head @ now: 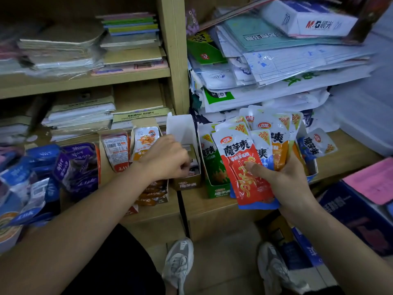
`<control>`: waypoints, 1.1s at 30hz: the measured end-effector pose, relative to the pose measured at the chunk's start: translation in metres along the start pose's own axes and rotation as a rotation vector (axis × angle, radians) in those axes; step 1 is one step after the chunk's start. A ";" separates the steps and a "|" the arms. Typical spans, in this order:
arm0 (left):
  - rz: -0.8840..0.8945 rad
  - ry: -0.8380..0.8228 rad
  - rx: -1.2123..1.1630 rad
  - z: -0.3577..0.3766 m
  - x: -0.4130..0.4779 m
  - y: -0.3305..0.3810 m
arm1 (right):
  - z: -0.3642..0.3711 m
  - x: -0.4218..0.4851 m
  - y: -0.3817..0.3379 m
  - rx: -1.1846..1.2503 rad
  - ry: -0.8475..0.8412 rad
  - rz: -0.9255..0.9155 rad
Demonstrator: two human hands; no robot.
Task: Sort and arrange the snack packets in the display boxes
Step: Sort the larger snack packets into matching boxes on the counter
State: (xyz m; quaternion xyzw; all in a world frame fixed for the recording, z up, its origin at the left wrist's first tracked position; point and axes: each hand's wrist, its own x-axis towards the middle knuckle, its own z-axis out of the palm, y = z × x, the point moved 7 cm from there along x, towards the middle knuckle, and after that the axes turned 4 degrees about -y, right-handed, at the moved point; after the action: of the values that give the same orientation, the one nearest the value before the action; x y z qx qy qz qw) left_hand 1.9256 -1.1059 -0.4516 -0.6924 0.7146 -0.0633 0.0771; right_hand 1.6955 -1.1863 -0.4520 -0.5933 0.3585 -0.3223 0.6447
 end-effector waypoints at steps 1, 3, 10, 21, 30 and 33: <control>-0.037 -0.003 -0.026 0.001 -0.001 -0.005 | -0.001 -0.001 -0.001 0.005 0.002 -0.005; -0.160 0.025 -0.142 0.001 -0.003 -0.019 | -0.004 -0.001 -0.001 0.011 0.006 -0.010; -0.706 0.565 -0.580 -0.021 -0.032 -0.087 | -0.007 0.000 0.000 0.033 0.021 -0.007; -1.149 0.427 -1.065 0.019 -0.062 -0.079 | -0.007 -0.003 -0.005 0.093 -0.012 -0.014; -0.537 0.272 -1.630 -0.056 -0.016 0.088 | -0.025 -0.026 -0.003 0.340 0.016 0.006; -0.455 -0.009 -1.934 -0.049 0.017 0.140 | -0.033 -0.030 -0.004 0.398 0.008 0.012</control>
State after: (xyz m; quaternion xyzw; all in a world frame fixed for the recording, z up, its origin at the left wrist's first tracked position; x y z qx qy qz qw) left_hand 1.7783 -1.1186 -0.4313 -0.5780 0.3086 0.5362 -0.5322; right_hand 1.6519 -1.1787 -0.4468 -0.4505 0.2937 -0.3853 0.7498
